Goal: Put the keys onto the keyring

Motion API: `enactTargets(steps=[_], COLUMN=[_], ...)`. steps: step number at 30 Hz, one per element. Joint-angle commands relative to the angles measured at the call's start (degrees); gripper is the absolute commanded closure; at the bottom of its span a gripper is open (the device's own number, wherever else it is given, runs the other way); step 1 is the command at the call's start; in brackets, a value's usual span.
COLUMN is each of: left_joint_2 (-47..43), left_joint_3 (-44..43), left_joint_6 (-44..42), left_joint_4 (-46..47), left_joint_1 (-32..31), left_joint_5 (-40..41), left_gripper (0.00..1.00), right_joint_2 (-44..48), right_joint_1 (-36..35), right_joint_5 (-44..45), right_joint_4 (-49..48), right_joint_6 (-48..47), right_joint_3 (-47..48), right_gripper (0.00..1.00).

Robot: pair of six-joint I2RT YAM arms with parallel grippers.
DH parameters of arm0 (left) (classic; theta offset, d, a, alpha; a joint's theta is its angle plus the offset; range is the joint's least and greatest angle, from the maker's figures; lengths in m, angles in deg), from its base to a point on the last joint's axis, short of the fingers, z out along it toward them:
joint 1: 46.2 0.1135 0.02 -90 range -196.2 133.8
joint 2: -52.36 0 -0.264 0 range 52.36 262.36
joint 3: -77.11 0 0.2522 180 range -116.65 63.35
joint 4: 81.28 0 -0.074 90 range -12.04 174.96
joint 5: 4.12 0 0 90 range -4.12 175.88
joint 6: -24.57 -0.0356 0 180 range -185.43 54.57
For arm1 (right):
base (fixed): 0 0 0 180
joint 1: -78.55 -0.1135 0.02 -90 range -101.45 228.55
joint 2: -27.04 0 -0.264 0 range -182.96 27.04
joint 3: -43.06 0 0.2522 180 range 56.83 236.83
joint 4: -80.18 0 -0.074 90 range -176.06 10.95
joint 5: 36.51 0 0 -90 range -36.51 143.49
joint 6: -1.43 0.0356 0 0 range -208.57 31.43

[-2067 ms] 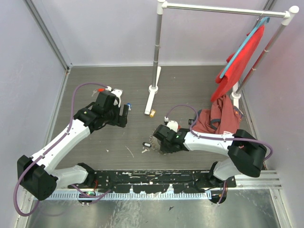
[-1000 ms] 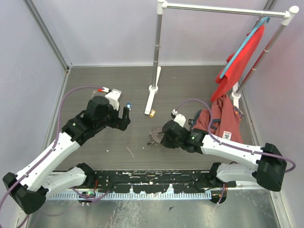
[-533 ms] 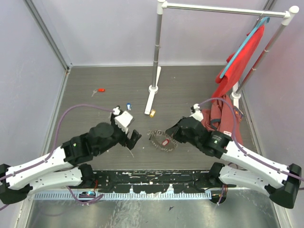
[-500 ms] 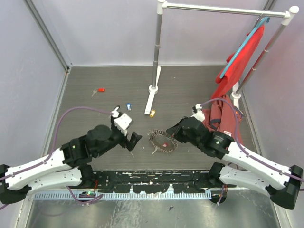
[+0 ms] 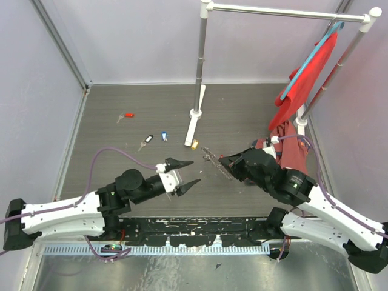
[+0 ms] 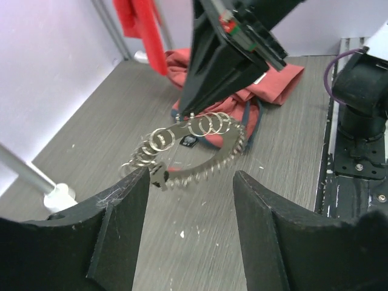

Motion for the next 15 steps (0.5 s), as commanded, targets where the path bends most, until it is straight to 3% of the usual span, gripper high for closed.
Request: enactTargets(steps=[1,6,15], left_joint_2=[4.3,10.2,17.8], left_joint_3=[-0.8,-1.7,-4.7], left_joint_6=[-7.9,-14.1,-20.7], left_joint_4=[11.0,15.9,24.5], left_joint_1=[-2.6,-5.7,-6.2], left_joint_5=[-1.5,4.9,8.3], left_gripper=[0.36,0.35,0.48], right_joint_2=[3.5,6.0,6.6], right_joint_1=[0.0,0.0,0.0], right_joint_5=[3.4,5.6,5.4], right_joint_4=[-1.1,0.4,0.3], right_joint_6=[7.0,8.9,8.4], right_joint_3=[1.1,1.1,1.0], right_gripper=[0.99,0.99,0.99])
